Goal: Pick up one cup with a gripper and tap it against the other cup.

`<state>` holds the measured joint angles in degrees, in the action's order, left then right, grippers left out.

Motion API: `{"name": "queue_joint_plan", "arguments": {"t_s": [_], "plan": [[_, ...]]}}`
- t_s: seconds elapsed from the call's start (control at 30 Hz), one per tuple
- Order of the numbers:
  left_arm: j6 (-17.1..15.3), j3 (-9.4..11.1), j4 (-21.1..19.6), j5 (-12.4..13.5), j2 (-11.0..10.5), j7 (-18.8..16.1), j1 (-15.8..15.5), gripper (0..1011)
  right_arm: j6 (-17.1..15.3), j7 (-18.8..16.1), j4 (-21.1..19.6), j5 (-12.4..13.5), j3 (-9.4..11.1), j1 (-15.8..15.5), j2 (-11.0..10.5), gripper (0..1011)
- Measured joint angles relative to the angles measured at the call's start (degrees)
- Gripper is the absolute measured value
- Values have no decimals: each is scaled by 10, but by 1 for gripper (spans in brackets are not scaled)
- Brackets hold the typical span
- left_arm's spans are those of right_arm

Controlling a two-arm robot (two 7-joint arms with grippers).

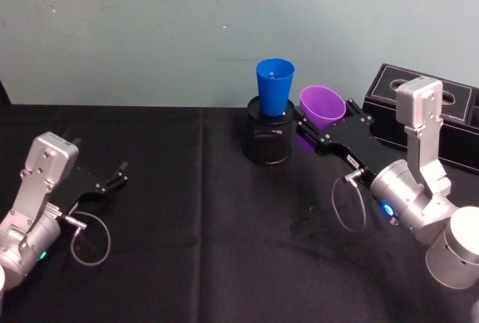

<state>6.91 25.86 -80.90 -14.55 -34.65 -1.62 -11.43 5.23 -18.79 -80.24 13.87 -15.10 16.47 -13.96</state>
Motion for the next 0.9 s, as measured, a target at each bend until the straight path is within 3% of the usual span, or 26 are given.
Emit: {"name": "queue_joint_plan", "arguments": {"t_s": [0.43, 0.9], "plan": [[0, 0, 0, 0, 0, 0, 0, 1011, -18, 25, -52, -23, 3, -41, -14, 739], [0, 0, 0, 0, 0, 0, 0, 1011, -14, 23, -58, -26, 7, -64, -13, 739]]}}
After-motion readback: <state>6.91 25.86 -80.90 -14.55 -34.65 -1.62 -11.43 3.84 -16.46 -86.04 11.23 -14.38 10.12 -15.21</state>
